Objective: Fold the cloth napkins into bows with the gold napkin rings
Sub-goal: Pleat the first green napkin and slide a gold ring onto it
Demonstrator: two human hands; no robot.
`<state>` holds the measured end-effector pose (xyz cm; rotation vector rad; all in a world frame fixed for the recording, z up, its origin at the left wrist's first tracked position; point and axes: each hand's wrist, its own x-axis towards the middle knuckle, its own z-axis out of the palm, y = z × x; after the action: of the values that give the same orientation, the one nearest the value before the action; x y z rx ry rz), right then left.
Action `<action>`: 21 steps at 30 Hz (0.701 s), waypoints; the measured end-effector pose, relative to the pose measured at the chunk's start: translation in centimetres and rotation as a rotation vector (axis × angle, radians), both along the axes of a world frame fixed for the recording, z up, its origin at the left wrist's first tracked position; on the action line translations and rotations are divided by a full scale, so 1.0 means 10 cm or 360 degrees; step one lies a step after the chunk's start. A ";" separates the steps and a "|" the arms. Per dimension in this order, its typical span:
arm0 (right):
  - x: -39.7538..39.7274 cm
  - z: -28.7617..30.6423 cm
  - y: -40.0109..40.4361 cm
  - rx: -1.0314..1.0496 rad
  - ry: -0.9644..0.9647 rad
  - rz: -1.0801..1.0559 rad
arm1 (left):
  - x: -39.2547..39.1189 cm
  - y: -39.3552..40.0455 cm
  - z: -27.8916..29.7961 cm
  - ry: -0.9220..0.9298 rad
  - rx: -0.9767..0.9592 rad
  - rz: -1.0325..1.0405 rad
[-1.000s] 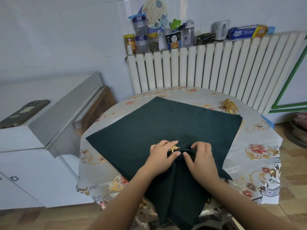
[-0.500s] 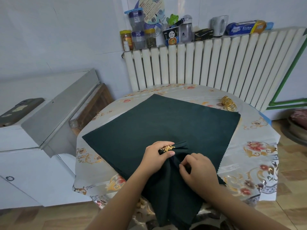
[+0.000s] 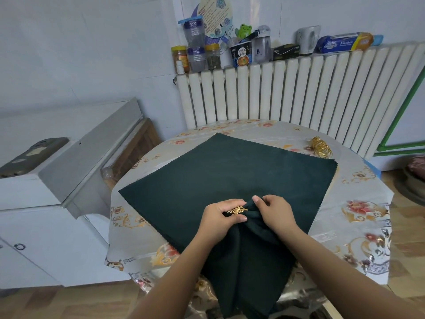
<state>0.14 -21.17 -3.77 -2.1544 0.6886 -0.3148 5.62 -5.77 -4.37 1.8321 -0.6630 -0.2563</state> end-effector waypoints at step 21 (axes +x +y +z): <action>0.22 0.39 -0.30 0.1042 -0.0494 -0.0095 | 0.39 0.02 0.61 0.1027 -0.0362 0.0461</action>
<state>2.32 -24.19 0.17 -1.4286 0.5750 -0.3822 9.50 -5.54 1.68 1.4809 0.0249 -0.5239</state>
